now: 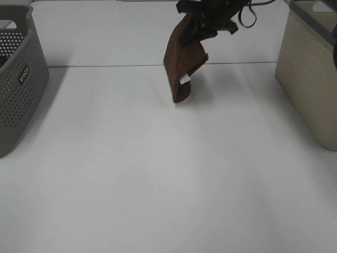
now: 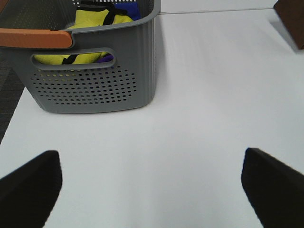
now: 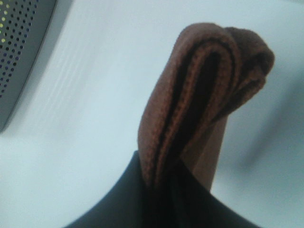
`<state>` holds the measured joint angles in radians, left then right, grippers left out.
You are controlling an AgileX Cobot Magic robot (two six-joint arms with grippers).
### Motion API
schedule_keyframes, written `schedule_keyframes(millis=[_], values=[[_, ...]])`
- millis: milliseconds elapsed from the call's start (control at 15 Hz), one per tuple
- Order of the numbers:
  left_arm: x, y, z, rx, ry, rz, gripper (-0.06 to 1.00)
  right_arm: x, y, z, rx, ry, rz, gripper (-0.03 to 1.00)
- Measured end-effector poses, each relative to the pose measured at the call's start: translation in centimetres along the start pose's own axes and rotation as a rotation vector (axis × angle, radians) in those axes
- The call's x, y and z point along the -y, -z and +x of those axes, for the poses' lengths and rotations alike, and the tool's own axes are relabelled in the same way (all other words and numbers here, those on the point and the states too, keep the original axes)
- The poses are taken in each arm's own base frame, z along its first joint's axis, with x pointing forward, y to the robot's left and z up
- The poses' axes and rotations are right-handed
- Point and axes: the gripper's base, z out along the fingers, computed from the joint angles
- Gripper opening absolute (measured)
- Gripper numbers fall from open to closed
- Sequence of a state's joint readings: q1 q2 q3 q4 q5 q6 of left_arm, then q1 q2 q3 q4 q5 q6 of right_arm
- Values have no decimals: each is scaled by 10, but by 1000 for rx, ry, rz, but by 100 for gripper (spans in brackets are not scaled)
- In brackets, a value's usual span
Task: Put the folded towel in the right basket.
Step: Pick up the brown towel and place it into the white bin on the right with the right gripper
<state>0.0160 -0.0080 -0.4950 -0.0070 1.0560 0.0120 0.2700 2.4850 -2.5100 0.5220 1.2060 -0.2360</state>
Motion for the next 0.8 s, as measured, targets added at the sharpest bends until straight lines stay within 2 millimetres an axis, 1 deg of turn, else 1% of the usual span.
schedule_keyframes(millis=[67, 200, 400, 467, 533, 600, 667, 733, 800], values=[[0, 0, 0, 0, 0, 0, 97, -7, 22, -8, 36, 30, 50, 7], [0, 0, 0, 0, 0, 0, 97, -18, 62, -16, 83, 93, 157, 7], [0, 0, 0, 0, 0, 0, 97, -32, 123, -23, 160, 157, 338, 7], [0, 0, 0, 0, 0, 0, 97, -33, 142, -24, 186, 161, 397, 7], [0, 0, 0, 0, 0, 0, 97, -32, 158, -25, 213, 155, 421, 7], [0, 0, 0, 0, 0, 0, 97, -27, 177, -24, 243, 136, 441, 7], [0, 0, 0, 0, 0, 0, 97, -17, 195, -23, 269, 111, 466, 7], [0, 0, 0, 0, 0, 0, 97, -9, 202, -22, 277, 94, 481, 7], [0, 0, 0, 0, 0, 0, 97, 6, 218, -18, 292, 56, 511, 7]])
